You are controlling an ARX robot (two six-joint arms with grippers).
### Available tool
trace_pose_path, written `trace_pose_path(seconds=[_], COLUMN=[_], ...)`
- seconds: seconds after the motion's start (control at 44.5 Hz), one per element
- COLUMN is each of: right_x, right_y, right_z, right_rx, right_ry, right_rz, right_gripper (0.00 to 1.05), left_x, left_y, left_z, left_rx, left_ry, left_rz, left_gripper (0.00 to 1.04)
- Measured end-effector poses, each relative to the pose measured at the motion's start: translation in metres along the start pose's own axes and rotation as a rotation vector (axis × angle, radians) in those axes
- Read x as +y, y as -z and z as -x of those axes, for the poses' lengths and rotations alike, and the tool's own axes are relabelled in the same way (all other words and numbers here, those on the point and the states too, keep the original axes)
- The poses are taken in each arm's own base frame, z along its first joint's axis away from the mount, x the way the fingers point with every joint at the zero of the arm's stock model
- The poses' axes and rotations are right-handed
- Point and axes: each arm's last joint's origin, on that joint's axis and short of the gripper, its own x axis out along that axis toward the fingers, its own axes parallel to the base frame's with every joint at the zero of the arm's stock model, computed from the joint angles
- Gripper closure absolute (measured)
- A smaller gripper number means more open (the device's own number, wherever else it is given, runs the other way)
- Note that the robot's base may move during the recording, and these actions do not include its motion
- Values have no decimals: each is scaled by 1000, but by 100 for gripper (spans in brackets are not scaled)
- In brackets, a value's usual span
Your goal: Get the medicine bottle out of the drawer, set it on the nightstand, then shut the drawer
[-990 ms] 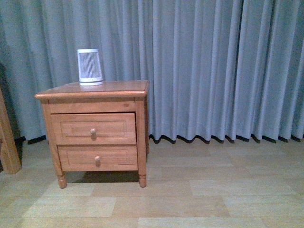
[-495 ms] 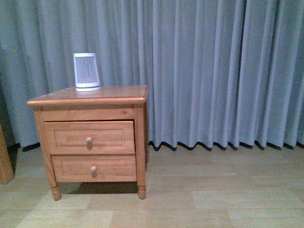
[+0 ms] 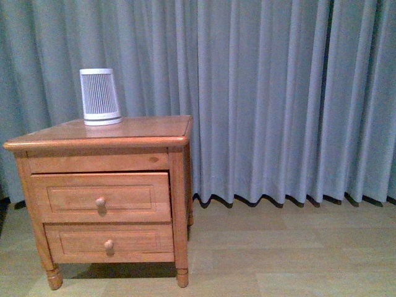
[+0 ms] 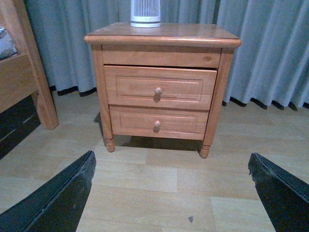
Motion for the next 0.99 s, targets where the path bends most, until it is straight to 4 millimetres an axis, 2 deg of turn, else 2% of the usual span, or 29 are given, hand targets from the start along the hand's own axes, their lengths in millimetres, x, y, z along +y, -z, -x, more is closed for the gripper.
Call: trace_pose_path(seconds=[0.742,0.787,0.855,0.99], right_x=[0,0,0,0], right_y=[0,0,0,0], right_z=[0,0,0,0], right_rx=[1,0,0,0], right_ry=[0,0,0,0], right_rz=[0,0,0,0], right_gripper=[7,7,7,7], left_x=[0,-1,-1,-1], left_y=[0,2,8,7], left_z=[0,-1,-8,-34], left_rx=[0,91,214,188], left_ry=[-1,15,10,20], left_rz=[0,63,160,225], left_gripper=[7,7,7,7])
